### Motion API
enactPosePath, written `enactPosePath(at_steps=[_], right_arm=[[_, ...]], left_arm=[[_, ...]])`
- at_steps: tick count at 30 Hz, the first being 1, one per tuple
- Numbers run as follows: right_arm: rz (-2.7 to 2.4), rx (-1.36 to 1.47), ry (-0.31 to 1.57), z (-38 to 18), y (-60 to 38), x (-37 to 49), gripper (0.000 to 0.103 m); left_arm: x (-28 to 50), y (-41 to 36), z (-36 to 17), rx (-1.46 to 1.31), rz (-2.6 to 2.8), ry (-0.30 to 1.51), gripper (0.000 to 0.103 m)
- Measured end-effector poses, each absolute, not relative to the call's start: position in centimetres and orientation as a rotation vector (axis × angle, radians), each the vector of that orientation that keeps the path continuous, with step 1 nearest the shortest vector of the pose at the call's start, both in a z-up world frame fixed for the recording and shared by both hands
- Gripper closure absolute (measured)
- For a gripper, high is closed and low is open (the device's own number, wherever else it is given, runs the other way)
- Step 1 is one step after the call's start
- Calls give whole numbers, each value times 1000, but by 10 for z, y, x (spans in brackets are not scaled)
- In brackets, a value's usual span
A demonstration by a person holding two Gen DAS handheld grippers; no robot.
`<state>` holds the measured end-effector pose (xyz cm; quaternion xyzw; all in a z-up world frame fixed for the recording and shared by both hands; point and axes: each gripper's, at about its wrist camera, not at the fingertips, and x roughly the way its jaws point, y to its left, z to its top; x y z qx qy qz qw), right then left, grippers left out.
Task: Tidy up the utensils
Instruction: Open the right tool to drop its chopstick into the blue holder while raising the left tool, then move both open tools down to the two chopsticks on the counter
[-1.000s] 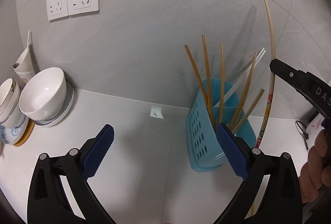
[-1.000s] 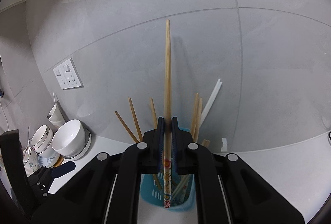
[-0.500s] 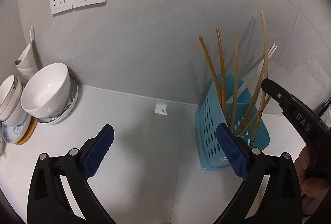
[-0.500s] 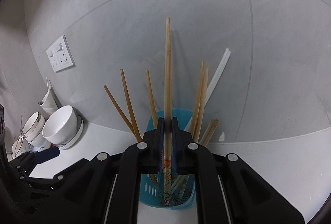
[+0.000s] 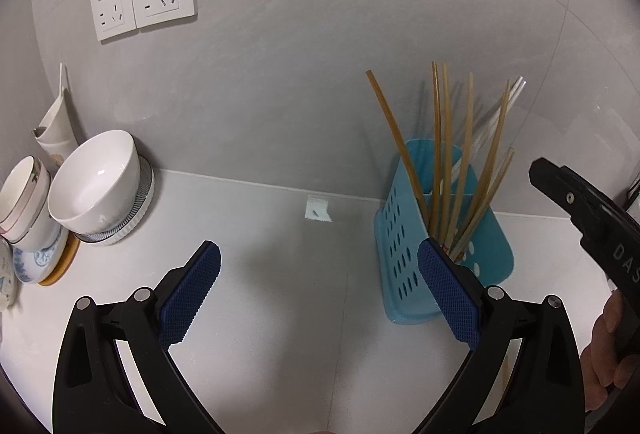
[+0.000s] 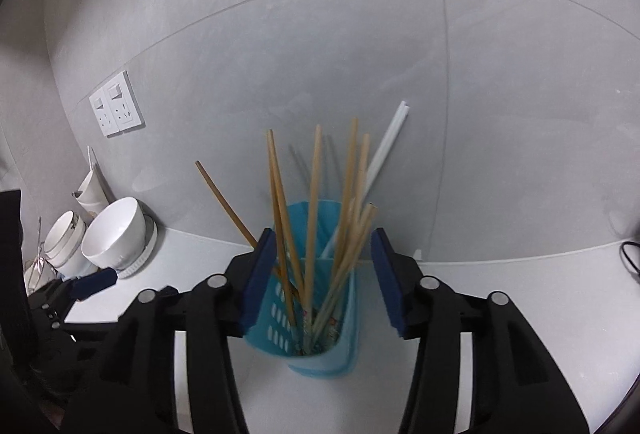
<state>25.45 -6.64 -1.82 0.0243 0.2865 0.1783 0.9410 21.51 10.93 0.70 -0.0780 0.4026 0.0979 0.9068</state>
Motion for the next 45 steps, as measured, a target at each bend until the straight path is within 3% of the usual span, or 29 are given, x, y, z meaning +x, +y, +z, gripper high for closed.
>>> enactPosePath(at_steps=[12,14,41,45], right_arm=[[196,91,683,-39,-157,211,10],[163,110,705,-44,-176,203,8],[-92,83,1083,-142,-313,131,8],[-83,71,1142,-152,-314,124,12]], left_arm=[[191,54,-3,-150,150,926,6],[185,40,-9,-140,126,943,6],[132,-94,-97,-147,-29,1277,6],[125,-103,-109,-152,-22,1318,6]])
